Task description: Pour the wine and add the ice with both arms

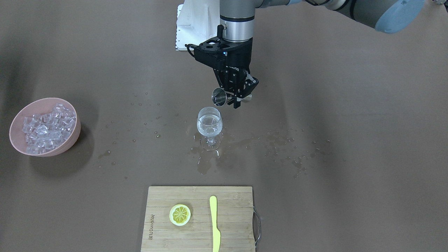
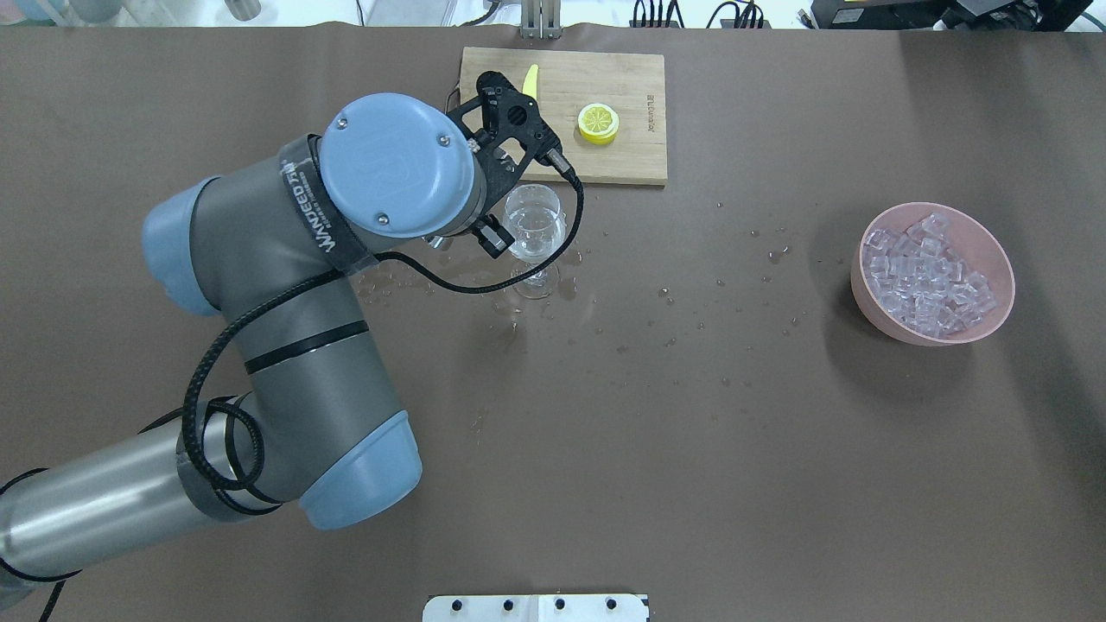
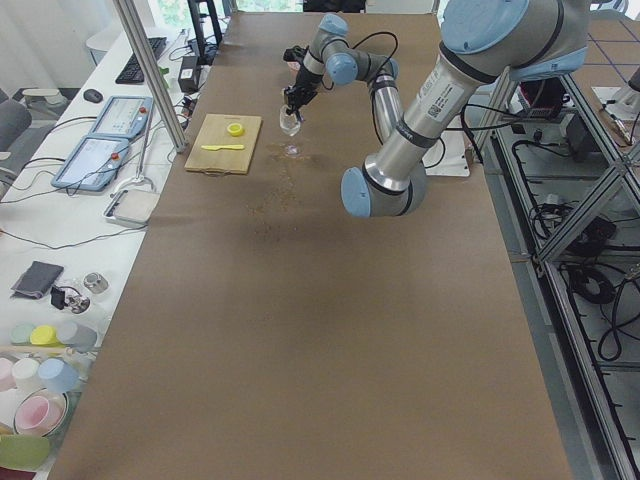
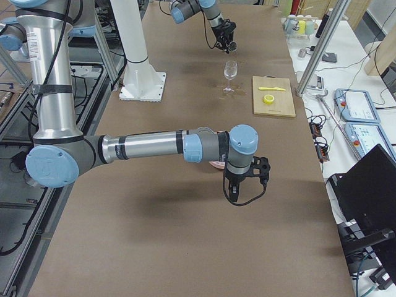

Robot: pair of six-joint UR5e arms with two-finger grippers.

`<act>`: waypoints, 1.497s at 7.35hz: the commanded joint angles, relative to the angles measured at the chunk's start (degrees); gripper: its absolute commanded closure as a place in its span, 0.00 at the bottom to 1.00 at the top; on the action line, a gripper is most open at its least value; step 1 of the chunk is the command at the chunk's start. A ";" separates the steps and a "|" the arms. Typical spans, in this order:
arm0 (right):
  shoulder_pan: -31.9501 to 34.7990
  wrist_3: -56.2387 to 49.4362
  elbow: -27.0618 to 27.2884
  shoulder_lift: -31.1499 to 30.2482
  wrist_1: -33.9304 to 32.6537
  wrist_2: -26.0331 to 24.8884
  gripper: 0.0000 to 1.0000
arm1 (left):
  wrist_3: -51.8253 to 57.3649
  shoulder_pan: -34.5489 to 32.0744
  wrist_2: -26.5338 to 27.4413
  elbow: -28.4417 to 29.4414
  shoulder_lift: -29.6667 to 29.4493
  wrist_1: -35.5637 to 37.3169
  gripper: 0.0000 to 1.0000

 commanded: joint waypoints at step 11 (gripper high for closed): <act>-0.62 0.11 -1.15 0.01 -0.07 0.16 0.00 | 12.09 1.23 9.55 1.47 -6.24 17.65 1.00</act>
